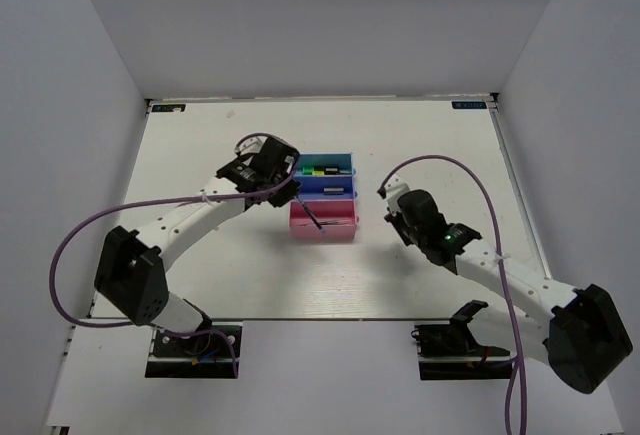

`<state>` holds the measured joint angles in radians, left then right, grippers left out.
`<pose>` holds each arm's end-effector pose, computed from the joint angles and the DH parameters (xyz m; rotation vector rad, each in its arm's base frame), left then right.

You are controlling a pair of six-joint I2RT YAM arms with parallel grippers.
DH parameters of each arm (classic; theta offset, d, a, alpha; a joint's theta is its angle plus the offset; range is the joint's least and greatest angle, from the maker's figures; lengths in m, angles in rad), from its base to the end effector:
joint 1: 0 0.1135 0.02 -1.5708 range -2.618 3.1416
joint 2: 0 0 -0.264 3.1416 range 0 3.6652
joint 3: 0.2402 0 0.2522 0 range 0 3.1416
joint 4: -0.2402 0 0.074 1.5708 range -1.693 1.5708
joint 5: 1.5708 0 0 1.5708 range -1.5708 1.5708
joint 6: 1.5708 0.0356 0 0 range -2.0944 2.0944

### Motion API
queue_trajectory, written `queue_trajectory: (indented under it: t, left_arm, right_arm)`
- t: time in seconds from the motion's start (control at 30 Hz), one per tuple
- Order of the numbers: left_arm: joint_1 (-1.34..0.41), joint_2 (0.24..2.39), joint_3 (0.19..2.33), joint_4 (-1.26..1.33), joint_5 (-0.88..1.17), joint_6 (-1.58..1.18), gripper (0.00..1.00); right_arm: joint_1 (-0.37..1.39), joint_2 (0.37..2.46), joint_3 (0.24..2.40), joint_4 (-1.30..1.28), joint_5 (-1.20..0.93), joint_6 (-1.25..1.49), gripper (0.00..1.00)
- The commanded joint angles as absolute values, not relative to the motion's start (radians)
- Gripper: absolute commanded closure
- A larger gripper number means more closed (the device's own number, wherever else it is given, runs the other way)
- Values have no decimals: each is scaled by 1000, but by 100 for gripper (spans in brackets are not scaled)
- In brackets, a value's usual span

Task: Sort the stationery into containers
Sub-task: Place the pen in the storage box.

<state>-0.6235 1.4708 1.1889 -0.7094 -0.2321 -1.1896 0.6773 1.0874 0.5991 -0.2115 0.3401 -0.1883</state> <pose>0.2525 -0.1715 0.2748 -0.8052 2.4478 -0.4195 0.1820 0.1312 0.2160 -0.7697 2.0886 -0.1198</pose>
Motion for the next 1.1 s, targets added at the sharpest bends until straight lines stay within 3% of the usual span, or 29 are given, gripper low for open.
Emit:
queue_trajectory:
  t: [0.0,0.33,0.87,0.93,0.97,1.0,1.07]
  left_arm:
    - [-666,1503,1233,-650,-395,-1328,100]
    - [-790,1549,1220,-557,-767,-1537,100]
    - [-903,1667,1200,-549,-874,-1592,100]
    - [-908,1671,1198,-557,-870,-1592,100]
    - [-913,1667,1198,-554,-870,-1595,84]
    - [-919,1666,1197,-567,-873,-1592,74]
    - [-922,1657,1192,-580,-874,-1592,61]
  right_arm:
    - [649,1020,600,-130,419,-97,100]
    - [572,959,578,-138,339,-52,100]
    - [497,931,575,-156,272,-31,100]
    - [489,933,577,-163,265,-28,95]
    - [495,933,577,-164,262,-26,91]
    - [480,933,577,-166,255,-26,81]
    - [477,934,578,-170,247,-25,79]
